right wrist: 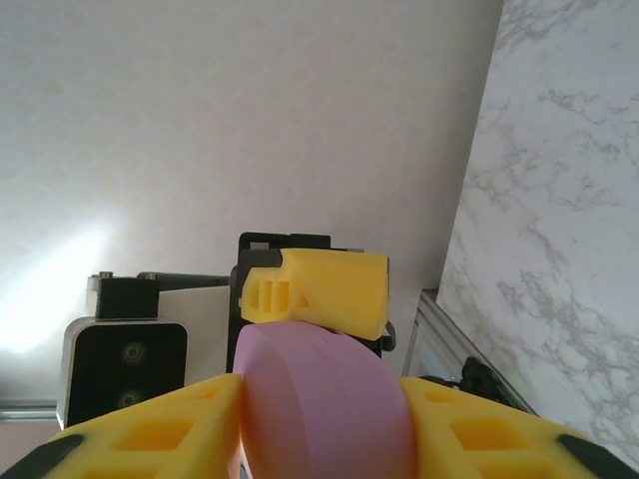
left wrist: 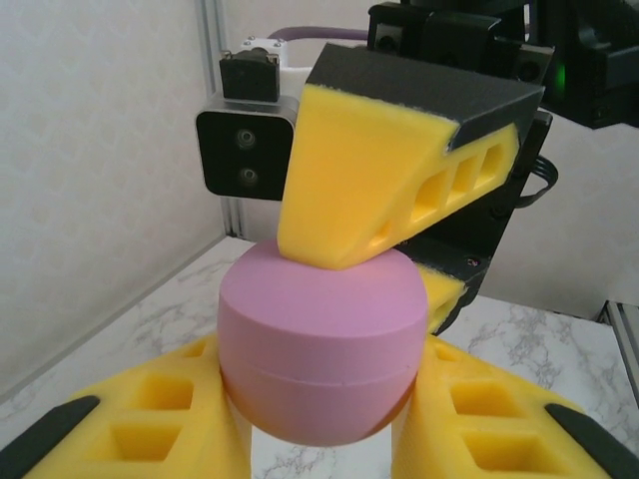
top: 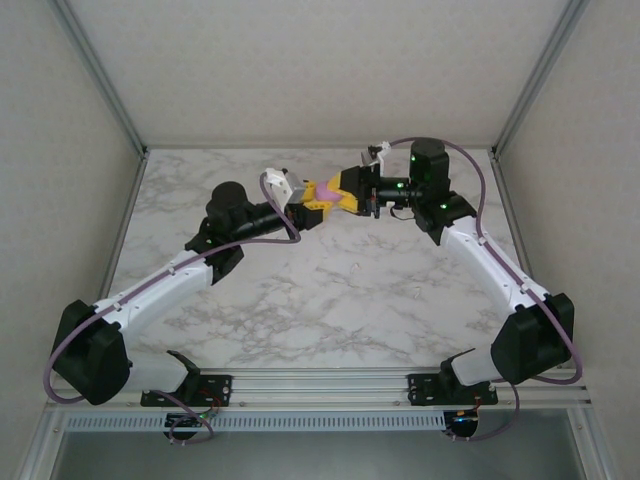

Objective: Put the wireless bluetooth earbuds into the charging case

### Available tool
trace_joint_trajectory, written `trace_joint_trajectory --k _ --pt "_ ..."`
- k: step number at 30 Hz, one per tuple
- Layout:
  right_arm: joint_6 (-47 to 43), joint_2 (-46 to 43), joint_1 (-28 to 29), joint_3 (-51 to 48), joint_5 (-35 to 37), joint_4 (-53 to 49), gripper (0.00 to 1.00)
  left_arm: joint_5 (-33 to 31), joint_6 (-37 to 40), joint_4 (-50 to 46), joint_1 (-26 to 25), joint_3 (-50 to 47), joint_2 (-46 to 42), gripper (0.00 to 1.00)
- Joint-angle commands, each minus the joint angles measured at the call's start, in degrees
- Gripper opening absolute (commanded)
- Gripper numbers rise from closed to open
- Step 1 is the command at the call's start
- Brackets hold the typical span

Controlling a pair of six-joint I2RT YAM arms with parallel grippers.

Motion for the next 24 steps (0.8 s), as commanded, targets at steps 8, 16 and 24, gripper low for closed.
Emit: trace_joint_trajectory --k 8,16,24 --pt "-2.94 -1.72 0.16 -1.07 3.14 -0.58 0.19 0.04 1.01 -0.06 -0.83 3.02 0.87 0.38" --pt "-2.86 -5.46 -0.60 -3.74 10.46 0.71 0.14 -1.37 2.15 -4.00 -0.84 3.03 0.74 0.53" --pt "-3.12 -7.74 -3.04 -8.09 18.80 1.24 0.14 -7.01 2.48 -6.44 -0.79 0.59 -1.73 0.64"
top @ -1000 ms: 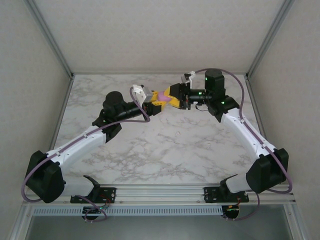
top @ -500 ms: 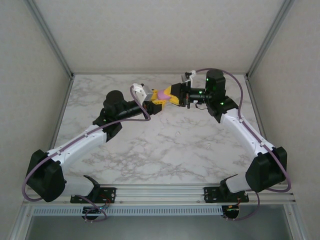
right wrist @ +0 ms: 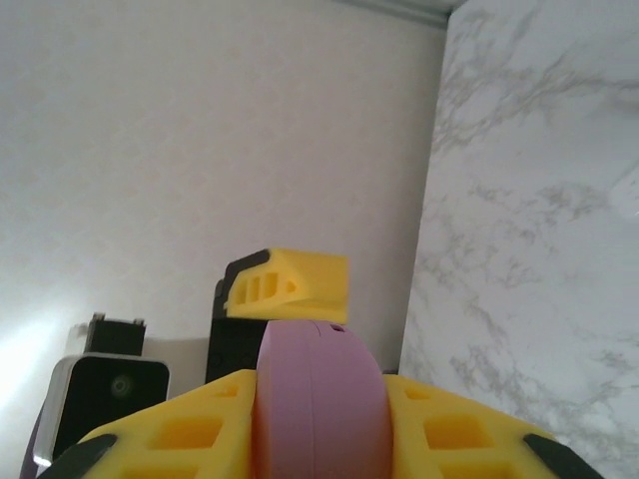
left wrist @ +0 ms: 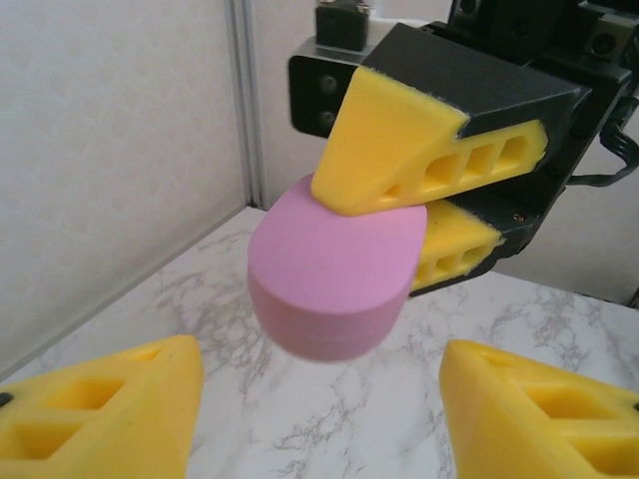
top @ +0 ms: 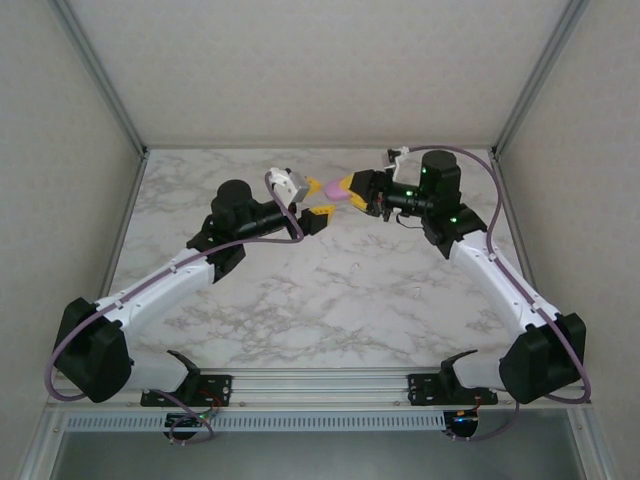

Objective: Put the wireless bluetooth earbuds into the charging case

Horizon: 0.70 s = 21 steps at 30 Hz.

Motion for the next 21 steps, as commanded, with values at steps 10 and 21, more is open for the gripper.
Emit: trace_joint_trajectory --k 10,21 --pt "-6.05 7.69 -5.47 -3.29 17.19 -5.53 0.16 -8.43 -0.16 -7.03 -0.34 -2.82 -7.18 0.67" --pt "-17.42 34.66 -5.50 10.53 15.22 -11.06 0.17 -22.86 -8.47 -15.01 1.89 -3.06 -11.95 0.73"
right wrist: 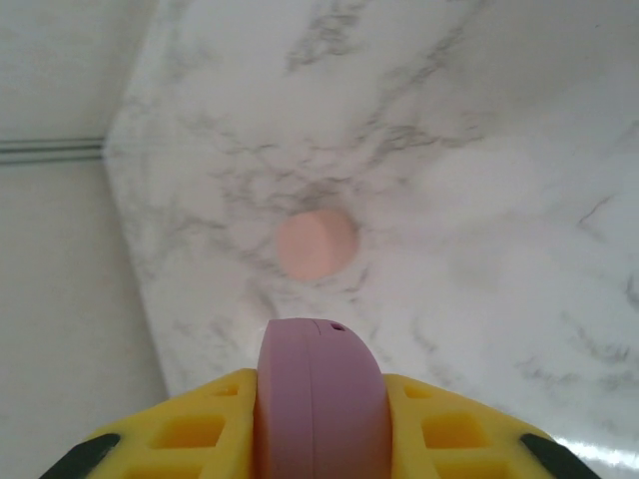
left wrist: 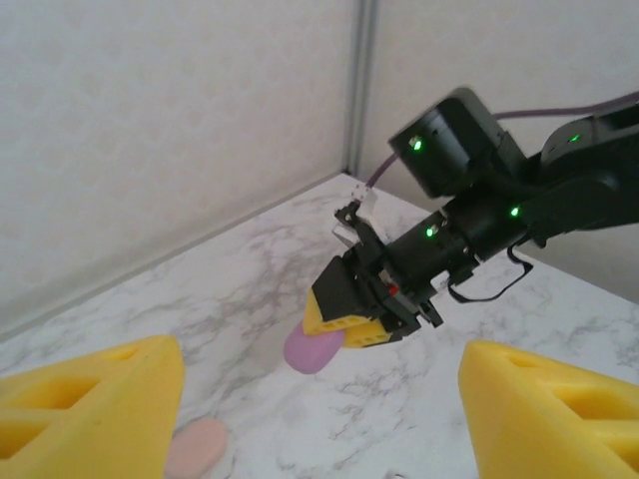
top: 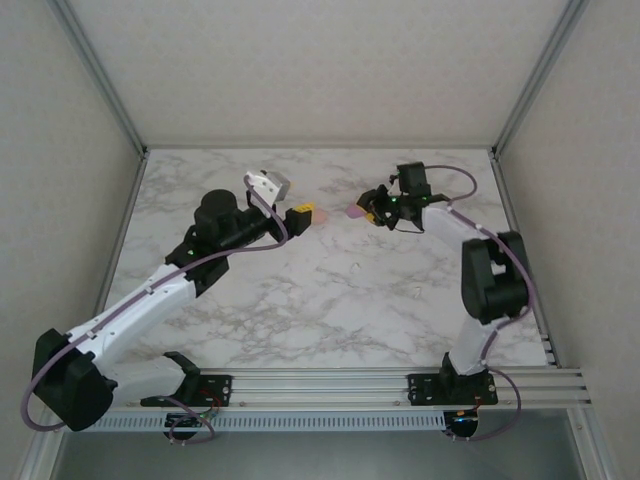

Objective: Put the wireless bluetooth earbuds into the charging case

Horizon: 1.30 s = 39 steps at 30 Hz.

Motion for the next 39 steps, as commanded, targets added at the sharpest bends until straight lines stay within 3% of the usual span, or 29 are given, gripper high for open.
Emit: trace_joint_trajectory --k 1,13,28,32,39 --pt "-3.80 5.40 0.05 4.95 -1.66 -1.15 0.17 -6.68 -5.13 -4.97 1.69 -0.02 -2.31 0.74" --pt "-4.97 16.98 0.50 11.68 -4.18 -1.60 0.24 -9.89 -13.51 -14.16 5.44 3.86 0.29 0.75" --pt "-17.65 13.06 0.66 16.74 7.17 -20.50 0.60 -12.38 -18.12 -15.40 7.19 5.28 3.12 0.76" --pt "-21.01 10.96 3.23 20.21 13.59 -25.44 0.68 -15.64 -19.73 -15.39 7.97 4.44 2.10 0.77" --pt "-30.14 16.37 13.80 33.45 18.12 -32.33 0.71 -25.44 -23.91 -16.90 10.03 1.55 -2.46 0.80"
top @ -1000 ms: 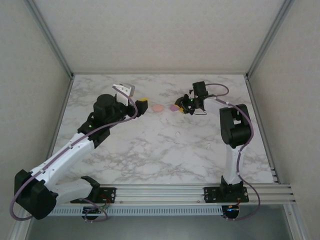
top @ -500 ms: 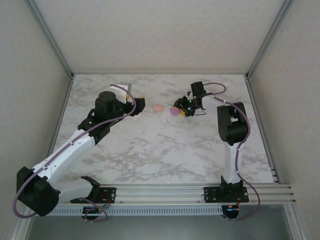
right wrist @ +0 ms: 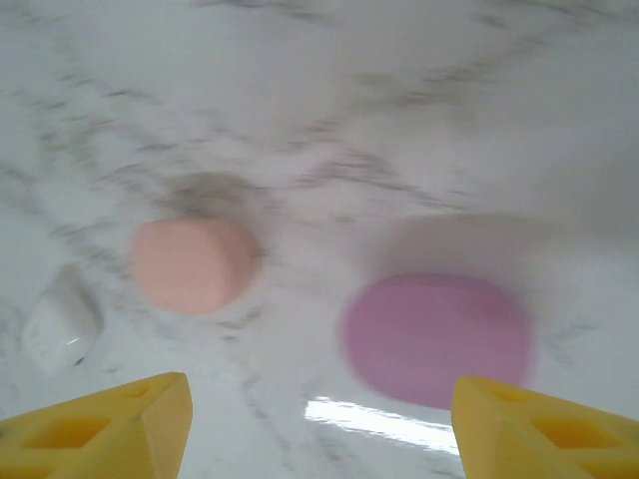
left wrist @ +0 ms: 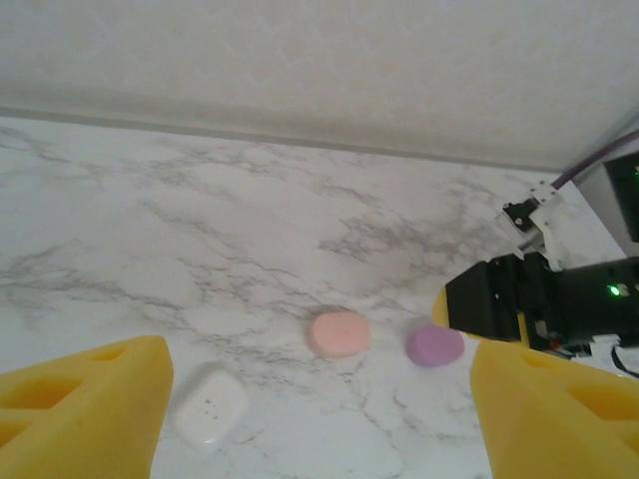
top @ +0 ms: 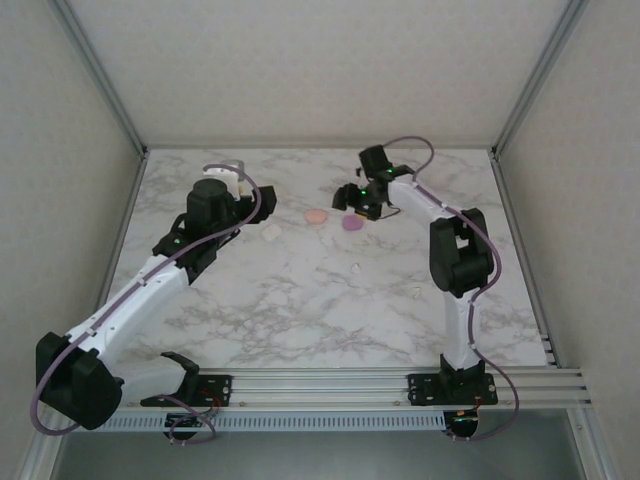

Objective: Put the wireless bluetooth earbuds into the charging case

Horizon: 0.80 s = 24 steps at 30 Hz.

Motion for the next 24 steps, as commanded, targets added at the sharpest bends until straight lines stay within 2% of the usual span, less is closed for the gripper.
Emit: trace_joint_trajectory --k 1,8,11,15,18,24 --pt "-7.58 3.81 6.62 9.02 3.62 -6.65 0.71 -8.01 -4.16 -2.01 1.68 -1.60 -4.64 0.81" --pt "-12.69 16.34 13.58 26.70 2.17 -12.90 0.72 -14.88 -5.10 -4.73 2.95 -3.06 -11.13 0.86" --pt "-14.50 21.37 15.61 34.53 2.12 -16.11 0.82 -15.28 -4.88 -5.88 3.28 -3.24 -12.35 0.87" --pt "-15.67 27.43 17.06 44.73 1.08 -20.14 0.90 -15.48 -5.38 -5.62 3.39 -4.08 -13.28 0.87" --pt "-15.66 29.04 17.50 47.31 1.23 -20.91 0.91 -14.56 -5.57 -5.41 3.65 -4.31 -13.22 0.87" --pt "-16.58 25.98 17.49 43.05 1.46 -18.47 0.91 -14.59 -5.18 -5.65 3.91 -4.57 -12.43 0.88"
